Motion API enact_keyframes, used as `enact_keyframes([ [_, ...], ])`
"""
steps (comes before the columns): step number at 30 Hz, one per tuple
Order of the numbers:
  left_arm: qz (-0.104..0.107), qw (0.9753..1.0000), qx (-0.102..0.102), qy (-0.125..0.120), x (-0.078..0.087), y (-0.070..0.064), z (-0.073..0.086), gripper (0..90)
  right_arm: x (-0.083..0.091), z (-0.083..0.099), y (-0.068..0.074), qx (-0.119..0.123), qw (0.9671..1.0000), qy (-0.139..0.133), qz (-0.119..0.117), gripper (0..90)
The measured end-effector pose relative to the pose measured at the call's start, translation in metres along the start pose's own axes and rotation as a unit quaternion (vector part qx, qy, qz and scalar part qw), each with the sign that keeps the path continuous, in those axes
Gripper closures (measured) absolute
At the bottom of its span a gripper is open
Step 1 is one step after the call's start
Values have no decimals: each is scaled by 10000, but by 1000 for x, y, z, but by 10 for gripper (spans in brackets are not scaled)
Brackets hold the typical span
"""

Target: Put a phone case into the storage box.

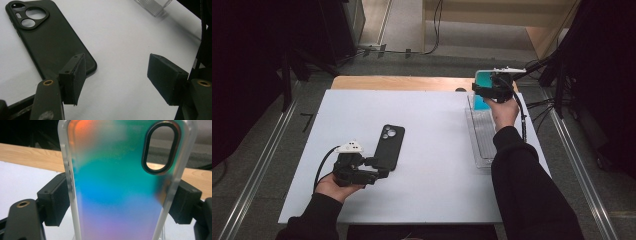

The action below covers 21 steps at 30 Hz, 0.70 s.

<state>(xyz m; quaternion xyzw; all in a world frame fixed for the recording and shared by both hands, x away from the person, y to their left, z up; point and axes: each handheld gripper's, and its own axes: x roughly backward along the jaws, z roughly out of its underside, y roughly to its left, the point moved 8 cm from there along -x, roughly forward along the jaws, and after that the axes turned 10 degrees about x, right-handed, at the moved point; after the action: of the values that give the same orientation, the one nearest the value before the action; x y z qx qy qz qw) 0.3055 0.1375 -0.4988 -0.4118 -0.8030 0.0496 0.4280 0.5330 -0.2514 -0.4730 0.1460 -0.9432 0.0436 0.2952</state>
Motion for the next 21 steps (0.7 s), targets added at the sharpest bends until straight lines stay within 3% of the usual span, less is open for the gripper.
enact_keyframes([
  [5,-8,10000,-38,16,-3,-2,0,315,-14,9,0,-55,9998,206,26,156],
  [16,-14,10000,-85,42,-5,-4,1,316,-29,16,-5,-178,9993,321,101,153],
  [21,-11,9999,-85,54,-5,-4,1,316,-31,18,-2,-92,9992,378,84,153],
])
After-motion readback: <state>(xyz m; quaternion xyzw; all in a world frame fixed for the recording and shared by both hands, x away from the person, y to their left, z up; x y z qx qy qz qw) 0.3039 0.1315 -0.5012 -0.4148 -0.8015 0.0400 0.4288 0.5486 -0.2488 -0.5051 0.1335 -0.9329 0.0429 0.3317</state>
